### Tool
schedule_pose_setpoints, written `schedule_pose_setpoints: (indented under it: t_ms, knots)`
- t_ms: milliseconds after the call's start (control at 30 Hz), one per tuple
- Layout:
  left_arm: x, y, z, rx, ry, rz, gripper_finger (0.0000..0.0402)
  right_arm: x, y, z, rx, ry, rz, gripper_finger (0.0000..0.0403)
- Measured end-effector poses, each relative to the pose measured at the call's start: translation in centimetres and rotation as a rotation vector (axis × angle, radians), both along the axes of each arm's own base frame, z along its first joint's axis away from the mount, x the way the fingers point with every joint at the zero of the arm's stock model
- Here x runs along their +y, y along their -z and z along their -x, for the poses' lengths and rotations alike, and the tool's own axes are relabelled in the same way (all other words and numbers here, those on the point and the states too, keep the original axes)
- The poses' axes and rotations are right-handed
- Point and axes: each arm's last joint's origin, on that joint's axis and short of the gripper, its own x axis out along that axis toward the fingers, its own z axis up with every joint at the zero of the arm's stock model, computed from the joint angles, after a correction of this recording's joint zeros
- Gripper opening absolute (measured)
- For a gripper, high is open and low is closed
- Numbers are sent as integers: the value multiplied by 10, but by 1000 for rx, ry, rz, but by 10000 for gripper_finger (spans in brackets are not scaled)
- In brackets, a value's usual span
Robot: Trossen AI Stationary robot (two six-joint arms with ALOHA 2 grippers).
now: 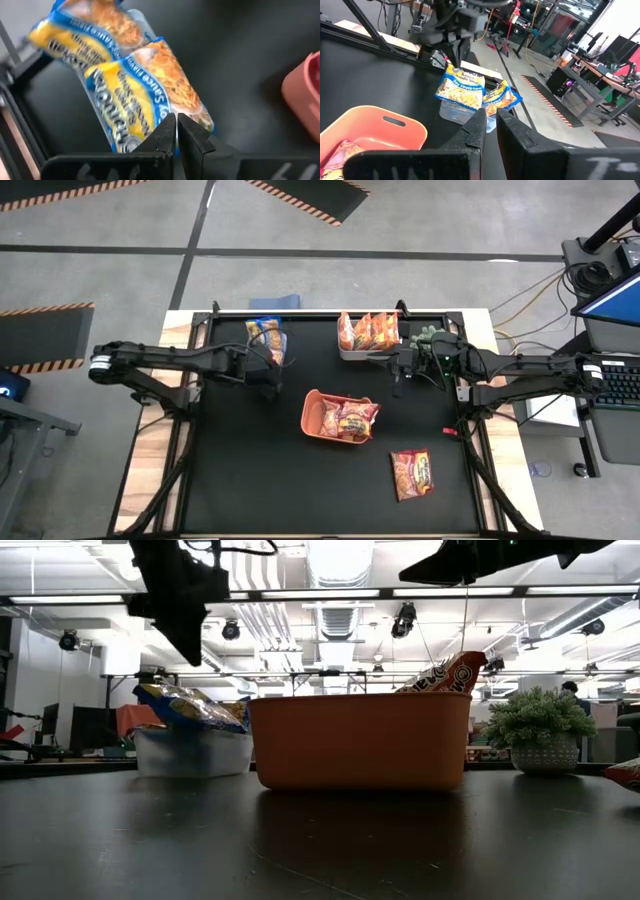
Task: Sort Maruchan noodles
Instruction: Put the blue noodle packet into the transparent bin
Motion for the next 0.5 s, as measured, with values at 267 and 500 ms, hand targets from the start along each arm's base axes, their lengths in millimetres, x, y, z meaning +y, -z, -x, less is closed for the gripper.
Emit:
schedule_pose_setpoints:
  t_ms: [267,500]
  knots:
    - [1,-23,27,-184,-177,53,77,0,1,0,9,-1,3,34]
    - [2,-24,31,-233,-252,63,224,0,1,0,8,-1,5,34]
